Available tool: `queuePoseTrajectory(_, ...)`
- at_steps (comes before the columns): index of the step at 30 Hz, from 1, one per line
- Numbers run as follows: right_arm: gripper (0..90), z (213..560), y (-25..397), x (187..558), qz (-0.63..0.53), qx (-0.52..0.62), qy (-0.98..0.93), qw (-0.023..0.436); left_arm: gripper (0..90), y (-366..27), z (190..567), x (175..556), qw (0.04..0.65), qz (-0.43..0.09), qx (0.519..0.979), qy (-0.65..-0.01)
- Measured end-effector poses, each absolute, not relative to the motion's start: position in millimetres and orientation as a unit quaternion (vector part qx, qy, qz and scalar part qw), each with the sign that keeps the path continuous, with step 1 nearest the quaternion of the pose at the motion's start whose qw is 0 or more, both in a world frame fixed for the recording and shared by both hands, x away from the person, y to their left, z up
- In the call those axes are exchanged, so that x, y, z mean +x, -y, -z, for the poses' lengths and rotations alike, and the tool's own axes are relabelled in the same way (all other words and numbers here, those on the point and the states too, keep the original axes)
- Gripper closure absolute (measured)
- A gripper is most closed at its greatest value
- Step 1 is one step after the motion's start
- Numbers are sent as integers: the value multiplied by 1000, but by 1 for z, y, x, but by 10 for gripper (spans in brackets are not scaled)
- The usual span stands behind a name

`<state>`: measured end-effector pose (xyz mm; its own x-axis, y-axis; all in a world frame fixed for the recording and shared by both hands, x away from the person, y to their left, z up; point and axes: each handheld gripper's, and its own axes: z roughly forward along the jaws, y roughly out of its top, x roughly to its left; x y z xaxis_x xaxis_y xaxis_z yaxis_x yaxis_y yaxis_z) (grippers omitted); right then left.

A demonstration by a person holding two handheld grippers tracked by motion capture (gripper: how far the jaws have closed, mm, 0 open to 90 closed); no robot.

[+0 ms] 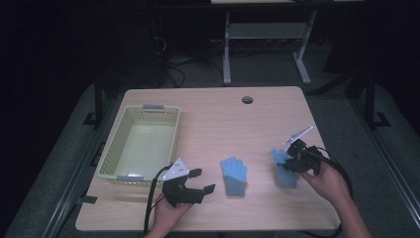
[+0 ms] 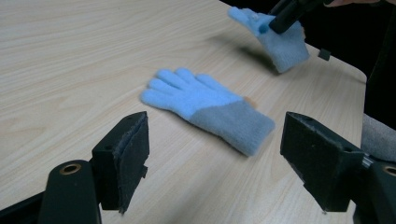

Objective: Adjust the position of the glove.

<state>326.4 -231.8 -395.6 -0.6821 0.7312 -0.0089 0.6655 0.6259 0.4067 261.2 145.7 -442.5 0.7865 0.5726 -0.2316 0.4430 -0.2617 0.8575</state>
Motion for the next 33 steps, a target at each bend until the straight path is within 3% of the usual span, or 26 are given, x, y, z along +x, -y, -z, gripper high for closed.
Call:
queuePoseTrajectory(13,787,377,200,328,-214,355,-906,87,234,-146,443,261,517,-62,791,-321)
queuePoseTrajectory(33,783,375,149,328,-232,311,-919,71,236,-147,444,263,519,-66,787,-326)
